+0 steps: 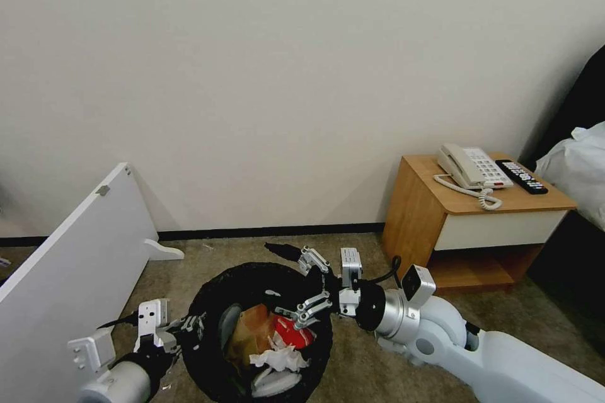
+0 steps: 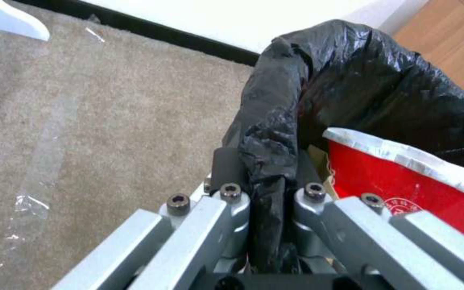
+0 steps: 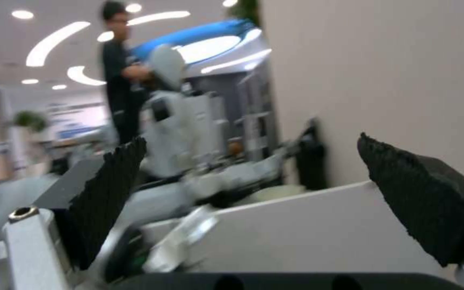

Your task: Pick up the trash bin, then pick up the garbage from the floor and place it into the trash bin.

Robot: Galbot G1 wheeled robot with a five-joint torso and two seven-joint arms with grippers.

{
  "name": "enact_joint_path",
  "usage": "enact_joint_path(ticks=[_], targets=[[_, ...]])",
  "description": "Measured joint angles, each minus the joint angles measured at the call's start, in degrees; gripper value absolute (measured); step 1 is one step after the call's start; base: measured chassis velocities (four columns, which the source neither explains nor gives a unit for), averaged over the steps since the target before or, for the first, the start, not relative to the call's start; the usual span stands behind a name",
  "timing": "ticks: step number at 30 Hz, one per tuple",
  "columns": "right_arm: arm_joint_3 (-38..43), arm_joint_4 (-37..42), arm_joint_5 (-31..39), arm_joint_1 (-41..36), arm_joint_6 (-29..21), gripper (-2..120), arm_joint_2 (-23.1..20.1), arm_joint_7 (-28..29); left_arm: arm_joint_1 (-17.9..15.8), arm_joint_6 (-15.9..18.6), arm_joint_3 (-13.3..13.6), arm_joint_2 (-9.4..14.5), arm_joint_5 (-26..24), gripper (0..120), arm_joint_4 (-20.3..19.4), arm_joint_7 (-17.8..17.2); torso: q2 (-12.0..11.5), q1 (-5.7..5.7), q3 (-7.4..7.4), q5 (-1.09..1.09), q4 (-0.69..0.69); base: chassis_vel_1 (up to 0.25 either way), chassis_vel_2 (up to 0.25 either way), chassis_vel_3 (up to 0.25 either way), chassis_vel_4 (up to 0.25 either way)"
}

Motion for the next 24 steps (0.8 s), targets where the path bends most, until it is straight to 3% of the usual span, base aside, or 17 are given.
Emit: enact_joint_path(ticks=[2,5,7,8,11,13,16,21,24], targets=[[4.93,0.29,-0.18,-1.89,-0.16,100,-0.79,5.41,0.23,0.00,0.11,-0.21,0.20,4,0.00,0.02,0.00,0.00,0.00,0.01,0.02,0.000,0.000,0.000,0.000],[8.95,0.61,-0.70,-4.40,-0.73,100,-2.06,8.93,0.27,0.01,0.23,-0.37,0.38,4,0.00,0.03,0.00,0.00,0.00,0.00,0.02,0.000,0.000,0.000,0.000],[17.57,1.91,-2.93,-11.59,-2.22,100,-5.33,16.22,0.20,0.01,0.22,-0.67,0.98,4,0.00,0.19,0.00,0.00,0.00,0.02,-0.02,0.000,0.000,0.000,0.000],[17.57,1.91,-2.93,-11.59,-2.22,100,-5.33,16.22,0.20,0.01,0.22,-0.67,0.98,4,0.00,0.19,0.00,0.00,0.00,0.02,-0.02,0.000,0.000,0.000,0.000],[29.70,3.59,-11.19,-22.92,-5.59,100,-8.82,29.29,0.10,-0.02,0.08,-1.24,1.79,4,0.00,0.54,0.01,0.00,0.00,0.00,-0.04,0.000,0.000,0.000,0.000],[32.73,3.50,-12.97,-25.63,-6.25,100,-8.75,32.03,0.24,-0.08,-0.09,-1.65,2.26,4,0.00,0.67,0.01,0.00,0.00,0.01,-0.04,0.000,0.000,0.000,0.000],[38.93,2.81,-14.30,-30.70,-7.73,100,-7.42,33.52,0.84,-0.29,-0.57,-2.65,3.43,4,0.00,0.97,0.01,0.00,0.00,0.02,0.05,0.000,0.000,0.000,0.000],[49.03,1.91,-16.80,-41.01,-8.23,100,-6.43,32.83,1.00,-0.45,-0.74,-3.16,4.52,4,0.00,1.15,0.01,0.00,0.00,0.00,-0.03,0.000,0.000,0.000,0.000],[53.64,0.73,-19.78,-45.28,-8.18,100,-4.10,32.52,1.08,-0.52,-0.76,-3.34,5.13,4,0.00,1.23,0.01,0.00,0.00,0.00,0.00,0.000,0.000,0.000,0.000]])
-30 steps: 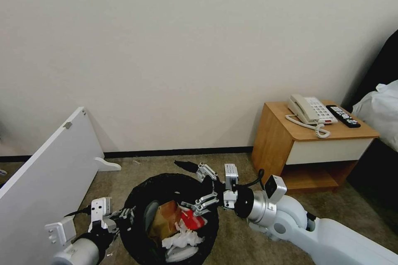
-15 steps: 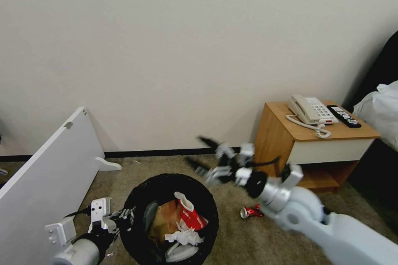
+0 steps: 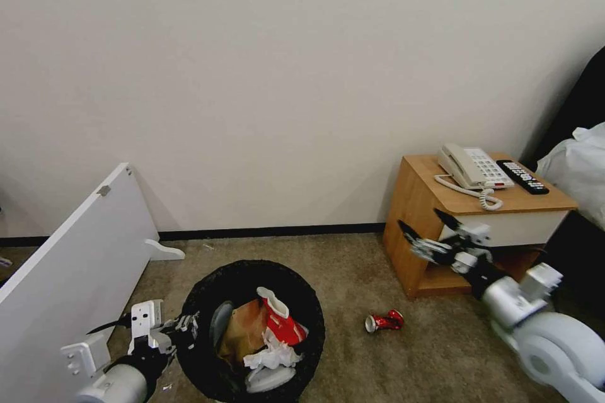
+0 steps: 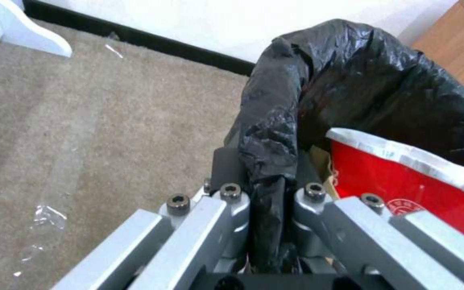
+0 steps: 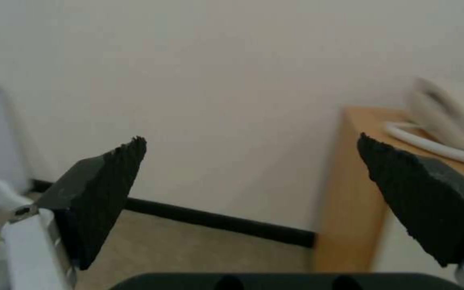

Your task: Pick up the trash bin, then pick up the garbage from the floor and place it into the trash bin.

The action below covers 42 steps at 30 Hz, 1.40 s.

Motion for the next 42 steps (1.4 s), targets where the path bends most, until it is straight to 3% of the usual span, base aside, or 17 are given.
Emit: enact_joint_path(ticks=[3,7,13,19,24,30,42], targets=[[1.32,-0.56,-1.42,-1.34,0.01,100,2.17,-0.01,0.12,-0.03,-0.10,-0.08,0.22,4,0.00,0.00,0.00,0.00,0.00,0.00,0.00,0.000,0.000,0.000,0.000],[2.04,-3.21,-5.84,-2.99,0.63,100,8.35,-0.52,0.85,-0.14,-0.50,-0.08,0.71,4,0.00,0.12,0.00,0.00,0.00,0.02,0.00,0.000,0.000,0.000,0.000],[0.17,-6.30,-11.62,-4.66,-0.96,100,11.15,0.17,2.13,-0.26,-0.91,-0.05,1.05,4,0.00,0.25,0.00,0.00,0.00,0.00,0.00,0.000,0.000,0.000,0.000],[-1.12,-7.90,-12.81,-4.13,-3.31,100,11.35,1.53,2.29,-0.30,-1.00,-0.06,1.05,4,0.00,0.30,0.00,0.00,0.00,0.00,0.00,0.000,0.000,0.000,0.000],[-3.16,-10.55,-15.24,-1.59,-10.13,100,11.20,1.06,2.32,-0.32,-1.05,0.05,1.03,4,0.00,0.39,0.00,0.00,0.01,0.00,0.00,0.000,0.000,0.000,0.000],[-5.74,-14.21,-15.45,2.36,-14.01,100,11.13,-1.12,2.06,-0.32,-1.05,0.38,0.67,4,0.00,0.46,-0.01,0.00,0.01,0.00,0.02,0.000,0.000,0.000,0.000],[-10.08,-19.58,-15.26,6.19,-15.19,100,9.78,0.51,1.15,-0.32,-1.00,0.79,-0.08,4,0.00,0.41,-0.02,0.00,0.01,0.00,0.00,0.000,0.000,0.000,0.000]])
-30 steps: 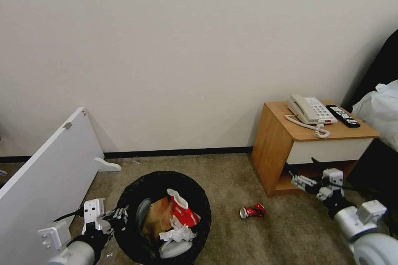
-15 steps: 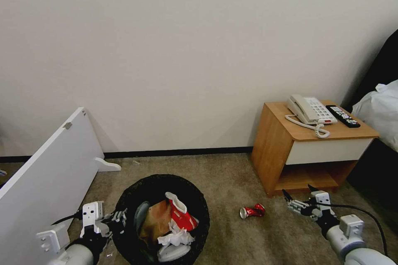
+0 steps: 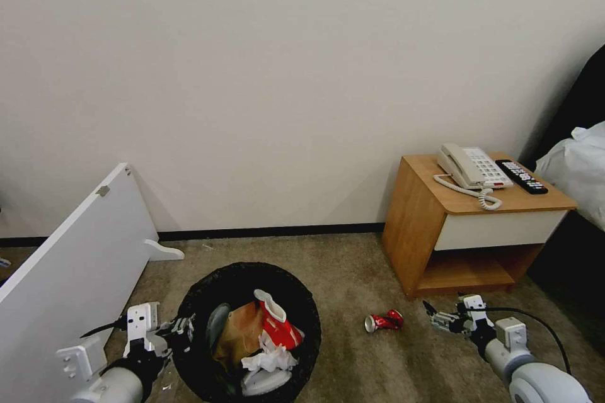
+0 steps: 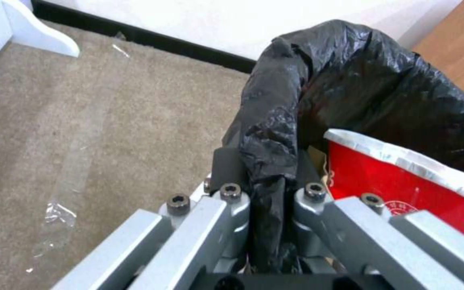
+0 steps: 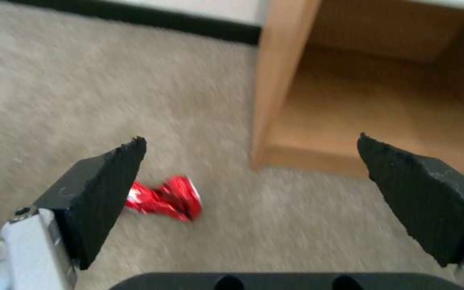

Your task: Pick up the trash bin, then pick up the garbage from the floor and place it into the trash bin.

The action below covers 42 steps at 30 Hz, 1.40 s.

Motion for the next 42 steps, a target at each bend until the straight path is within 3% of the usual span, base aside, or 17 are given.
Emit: enact_joint_path(ticks=[2,3,6,8,15,27,42], targets=[[-0.38,-0.20,0.03,0.32,-1.15,100,-0.05,0.84,-0.10,0.00,0.07,-0.04,-0.03,4,0.00,0.00,0.00,0.00,0.00,0.00,-0.01,0.000,0.000,0.000,0.000],[-0.77,-0.47,0.05,0.95,-4.76,100,0.05,1.99,-0.26,0.00,0.20,-0.07,-0.05,4,0.00,0.00,0.00,0.00,0.00,0.00,-0.01,0.000,0.000,0.000,0.000],[-0.97,-2.02,-0.20,2.33,-9.16,100,0.72,1.96,-0.48,0.03,0.31,-0.05,-0.08,4,0.00,-0.01,0.00,0.00,0.00,0.00,-0.01,0.000,0.000,0.000,0.000],[-1.09,-2.86,-0.21,3.04,-9.80,100,1.06,1.65,-0.59,0.04,0.32,0.01,-0.10,4,0.00,-0.02,0.00,0.00,0.00,0.00,-0.01,0.000,0.000,0.000,0.000],[-1.97,-5.09,-0.15,5.73,-10.71,100,2.06,0.69,-0.80,0.07,0.27,0.25,-0.41,4,0.00,-0.05,0.00,0.00,0.00,0.00,-0.01,0.000,0.000,0.000,0.000],[-11.61,-18.47,-1.02,19.39,-10.65,100,8.18,-0.56,-1.89,0.18,0.49,0.62,-0.76,4,0.00,-0.14,0.00,0.00,0.00,0.00,0.01,0.000,0.000,0.000,0.000],[-14.48,-30.16,-4.02,24.85,-10.49,100,13.34,-2.14,-2.16,0.21,0.66,0.64,-0.94,4,0.00,-0.16,0.00,0.00,0.00,-0.01,-0.01,0.000,0.000,0.000,0.000]])
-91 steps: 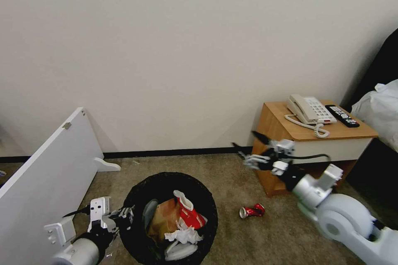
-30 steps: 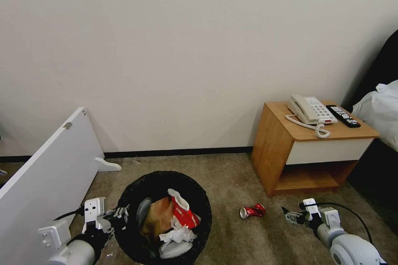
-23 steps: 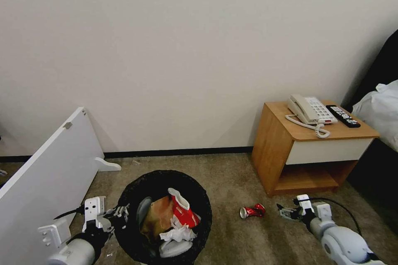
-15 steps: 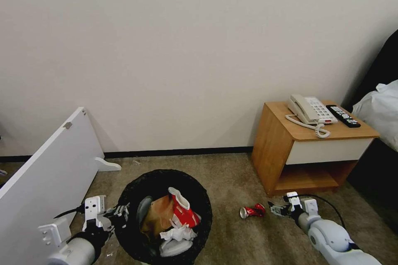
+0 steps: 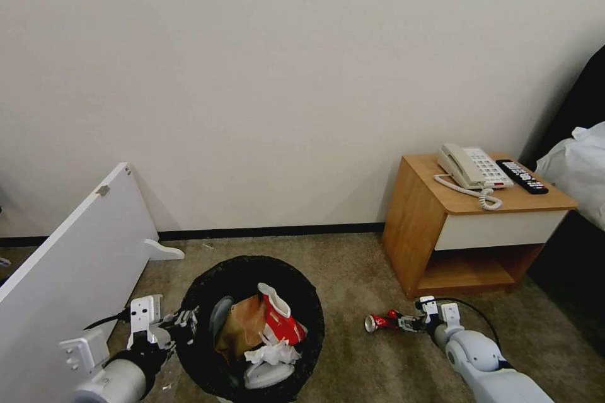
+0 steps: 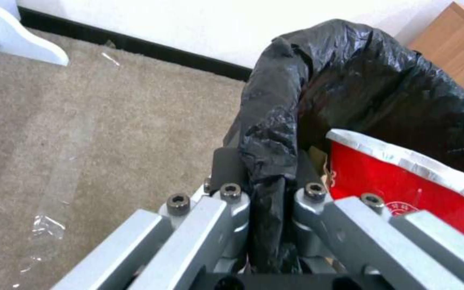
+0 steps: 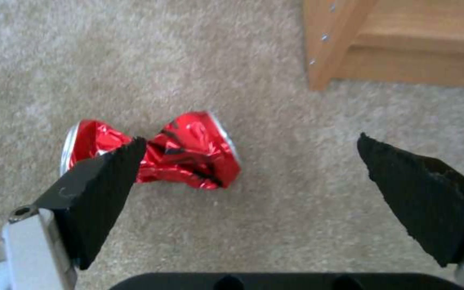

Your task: Pick up the trash bin, then pick up the garbage from the floor and place it into the trash bin.

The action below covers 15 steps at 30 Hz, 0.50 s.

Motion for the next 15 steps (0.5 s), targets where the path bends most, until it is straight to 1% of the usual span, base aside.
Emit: enact_joint_path(ticks=[5,9,13,15], targets=[[-0.41,-2.38,-0.06,1.21,-0.30,100,1.60,-0.12,-0.03,0.00,0.01,0.00,0.00,4,0.00,0.00,0.00,0.00,0.00,-0.01,0.00,0.000,0.000,0.000,0.000],[-0.65,-5.66,-0.23,3.08,0.35,100,3.81,-0.49,0.20,0.01,-0.07,0.07,0.00,4,0.00,0.00,0.00,0.00,0.00,0.01,0.02,0.000,0.000,0.000,0.000],[-0.92,-6.52,-0.28,3.85,0.60,100,4.65,-0.67,0.27,0.01,-0.17,0.13,0.01,4,0.00,0.00,0.00,0.00,0.00,0.00,0.01,0.000,0.000,0.000,0.000],[-1.27,-7.73,-0.38,4.80,0.78,100,5.90,-0.74,0.33,0.01,-0.19,0.16,0.00,4,0.00,0.01,0.00,0.00,0.00,0.00,0.00,0.000,0.000,0.000,0.000]])
